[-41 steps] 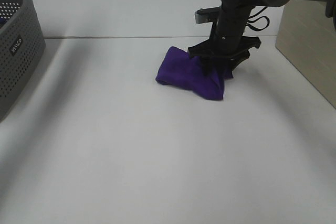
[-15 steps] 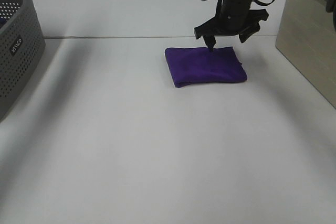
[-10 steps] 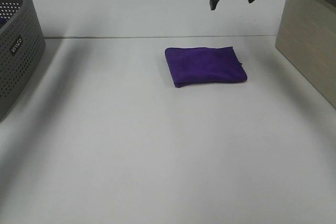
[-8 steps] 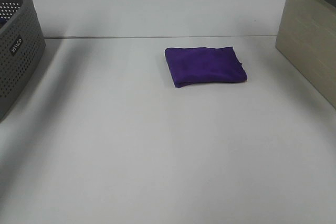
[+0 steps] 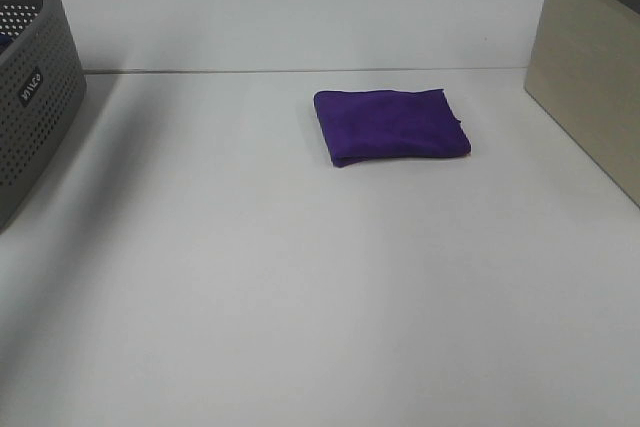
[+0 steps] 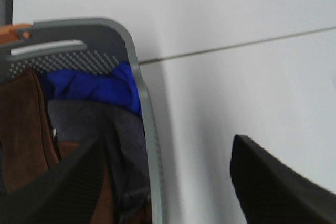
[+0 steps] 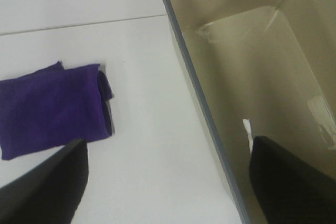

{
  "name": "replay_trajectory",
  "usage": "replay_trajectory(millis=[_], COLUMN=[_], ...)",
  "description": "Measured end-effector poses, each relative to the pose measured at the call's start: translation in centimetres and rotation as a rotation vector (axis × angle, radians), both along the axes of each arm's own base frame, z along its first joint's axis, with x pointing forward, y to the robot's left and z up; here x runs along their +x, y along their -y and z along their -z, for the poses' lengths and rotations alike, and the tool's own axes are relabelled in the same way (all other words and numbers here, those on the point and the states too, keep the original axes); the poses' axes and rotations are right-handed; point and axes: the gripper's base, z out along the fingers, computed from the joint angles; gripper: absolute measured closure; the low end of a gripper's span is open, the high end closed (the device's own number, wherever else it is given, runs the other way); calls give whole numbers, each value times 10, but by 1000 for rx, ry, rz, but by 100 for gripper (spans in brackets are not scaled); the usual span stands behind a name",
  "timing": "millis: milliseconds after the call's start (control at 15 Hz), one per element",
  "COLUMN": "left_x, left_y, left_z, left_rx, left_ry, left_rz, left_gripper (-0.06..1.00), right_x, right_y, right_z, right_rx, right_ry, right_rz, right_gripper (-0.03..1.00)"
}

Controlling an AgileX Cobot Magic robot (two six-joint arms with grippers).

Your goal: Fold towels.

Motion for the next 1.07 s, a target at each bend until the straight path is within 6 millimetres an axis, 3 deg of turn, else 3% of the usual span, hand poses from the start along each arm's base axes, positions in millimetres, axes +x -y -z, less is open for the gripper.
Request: replay_trajectory(millis=[133, 267, 400, 467, 533, 667, 800, 1000, 1067], left_x=[-50, -119, -196, -257, -268, -318, -355, -400, -405], left_y=[-2, -5, -8, -12, -13, -17, -18, -20, -20], left_z=[-11, -15, -20, -5, 2, 20, 38, 62, 67], left_rx=[-13, -21, -44, -34, -27, -21, -25, -31, -33], left_ry=[-51, -92, -65, -15, -9, 99, 189, 296, 306], left_rz=[-18, -36, -65, -71, -73, -75, -71, -74, -73], left_gripper=[31, 31, 31, 31, 31, 31, 31, 31, 31], right_x=[-56, -133, -206, -271, -287, -339, -371, -394, -396], right_y=[1, 1, 2, 2, 2, 4, 7, 10, 10], right_z=[-6, -9, 2, 24, 27, 56, 83, 115, 118], right_rx=[-5, 0, 0, 13, 16, 9, -26, -75, -80], right_ry=[-22, -5, 27, 81, 114, 208, 296, 366, 376], right_rz=[-5, -10, -9, 4, 6, 14, 30, 22, 17], right_gripper=[17, 17, 17, 17, 17, 17, 17, 17, 17])
